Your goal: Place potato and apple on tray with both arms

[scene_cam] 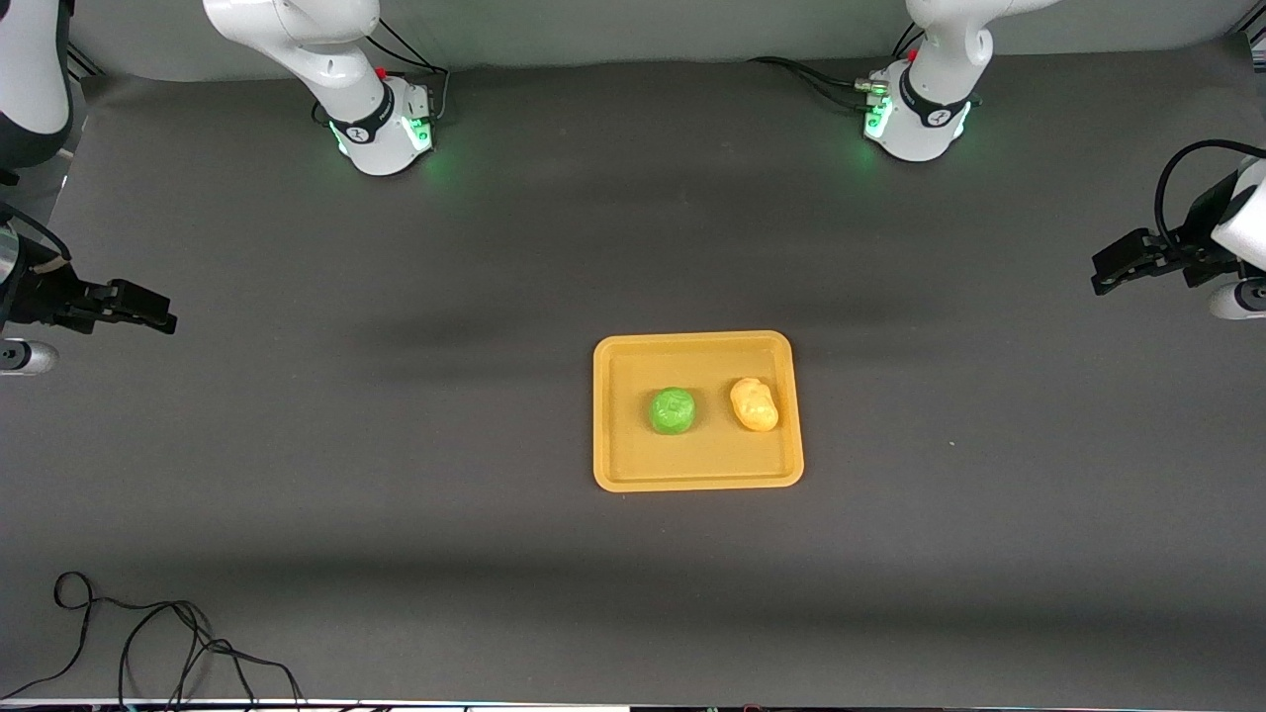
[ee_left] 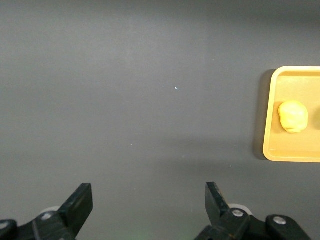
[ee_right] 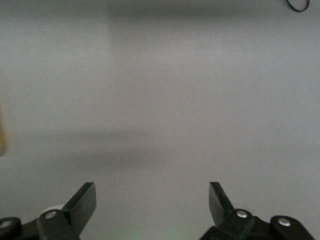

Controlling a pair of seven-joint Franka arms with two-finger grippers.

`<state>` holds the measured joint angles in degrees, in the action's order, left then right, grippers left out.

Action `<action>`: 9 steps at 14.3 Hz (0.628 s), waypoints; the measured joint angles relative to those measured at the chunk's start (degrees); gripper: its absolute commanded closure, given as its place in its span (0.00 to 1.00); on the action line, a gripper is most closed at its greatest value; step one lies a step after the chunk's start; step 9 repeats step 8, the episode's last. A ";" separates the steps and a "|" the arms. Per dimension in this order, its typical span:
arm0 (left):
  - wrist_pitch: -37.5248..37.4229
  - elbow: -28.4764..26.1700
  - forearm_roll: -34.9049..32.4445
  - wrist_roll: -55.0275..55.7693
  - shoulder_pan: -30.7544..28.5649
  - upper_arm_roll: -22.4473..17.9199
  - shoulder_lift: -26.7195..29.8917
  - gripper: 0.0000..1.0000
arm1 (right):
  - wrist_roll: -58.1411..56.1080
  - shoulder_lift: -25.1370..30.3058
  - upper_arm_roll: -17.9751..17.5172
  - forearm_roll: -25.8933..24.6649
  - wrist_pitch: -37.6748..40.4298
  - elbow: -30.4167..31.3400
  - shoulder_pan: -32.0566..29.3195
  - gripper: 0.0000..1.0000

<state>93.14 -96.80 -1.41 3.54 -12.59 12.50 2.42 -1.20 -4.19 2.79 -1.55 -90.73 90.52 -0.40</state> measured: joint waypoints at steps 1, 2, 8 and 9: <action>-0.01 0.00 0.00 0.00 0.00 0.00 0.00 0.00 | 0.00 0.39 0.02 0.34 0.36 0.00 0.00 0.00; -0.01 0.00 0.00 0.00 0.00 0.00 0.00 0.00 | 0.00 0.73 0.04 0.46 0.94 0.00 0.00 0.00; -0.02 0.00 0.01 0.00 0.00 0.00 0.00 0.00 | 0.00 1.24 0.08 0.58 2.03 0.01 0.00 0.00; -0.02 0.00 0.01 0.00 0.00 0.00 0.00 0.00 | 0.00 1.24 0.08 0.58 2.03 0.01 0.00 0.00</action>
